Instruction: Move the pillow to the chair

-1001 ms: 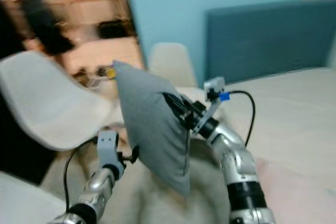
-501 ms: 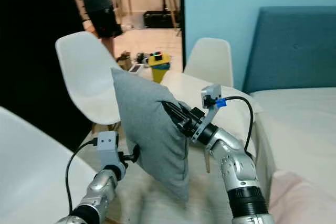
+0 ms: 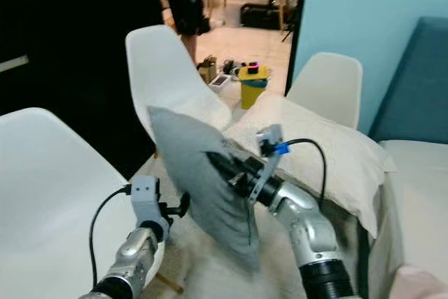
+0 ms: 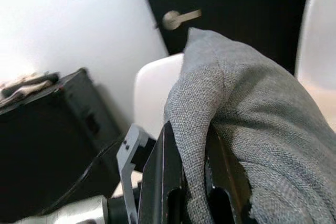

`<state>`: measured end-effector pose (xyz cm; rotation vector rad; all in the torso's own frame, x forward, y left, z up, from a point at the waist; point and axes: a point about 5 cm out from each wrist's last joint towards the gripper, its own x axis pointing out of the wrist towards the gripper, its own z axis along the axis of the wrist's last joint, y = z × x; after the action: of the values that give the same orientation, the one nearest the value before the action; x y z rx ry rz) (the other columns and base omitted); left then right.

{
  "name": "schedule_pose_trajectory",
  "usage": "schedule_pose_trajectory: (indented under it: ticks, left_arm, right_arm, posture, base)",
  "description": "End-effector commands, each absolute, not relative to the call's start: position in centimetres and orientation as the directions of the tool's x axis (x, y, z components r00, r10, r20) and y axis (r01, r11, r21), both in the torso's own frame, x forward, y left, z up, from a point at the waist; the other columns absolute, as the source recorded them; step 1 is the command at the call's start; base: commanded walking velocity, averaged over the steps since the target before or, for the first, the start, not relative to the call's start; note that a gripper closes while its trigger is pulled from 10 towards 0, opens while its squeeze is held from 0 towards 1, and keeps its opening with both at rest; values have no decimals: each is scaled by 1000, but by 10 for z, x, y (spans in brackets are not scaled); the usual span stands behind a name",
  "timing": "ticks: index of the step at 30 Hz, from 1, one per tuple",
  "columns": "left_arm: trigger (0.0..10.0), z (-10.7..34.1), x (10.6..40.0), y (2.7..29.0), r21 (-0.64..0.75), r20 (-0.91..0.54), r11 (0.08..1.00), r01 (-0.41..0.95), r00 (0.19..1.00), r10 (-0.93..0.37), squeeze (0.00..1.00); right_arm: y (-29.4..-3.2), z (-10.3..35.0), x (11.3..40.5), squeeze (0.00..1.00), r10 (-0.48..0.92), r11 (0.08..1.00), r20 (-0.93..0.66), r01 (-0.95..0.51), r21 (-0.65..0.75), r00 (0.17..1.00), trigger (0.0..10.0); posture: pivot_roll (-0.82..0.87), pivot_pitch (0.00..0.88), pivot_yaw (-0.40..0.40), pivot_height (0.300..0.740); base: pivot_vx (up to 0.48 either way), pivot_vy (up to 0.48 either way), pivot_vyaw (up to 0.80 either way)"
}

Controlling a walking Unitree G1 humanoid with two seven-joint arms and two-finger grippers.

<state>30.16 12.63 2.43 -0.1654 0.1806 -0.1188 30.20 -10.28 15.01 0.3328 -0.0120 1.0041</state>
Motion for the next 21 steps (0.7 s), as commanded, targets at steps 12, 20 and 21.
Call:
schedule_pose_trajectory:
  ticks: [12,20,21]
  left_arm:
    - [10000,34,306,133,-109,-117,988,112,985,-124,0]
    - [10000,39,309,132,-87,-92,989,121,987,-129,0]
    - [10000,39,309,132,-87,-92,989,121,987,-129,0]
  right_arm:
    - [-95,168,300,0,843,427,248,-874,232,478,0]
    - [-93,168,298,0,846,414,257,-879,237,468,0]
    - [-93,168,298,0,846,414,257,-879,237,468,0]
  posture:
    - [67,10,12,700]
    - [69,4,16,700]
    - [69,4,16,700]
  base:
    - [0,0,780]
    - [0,0,780]
    - [0,0,781]
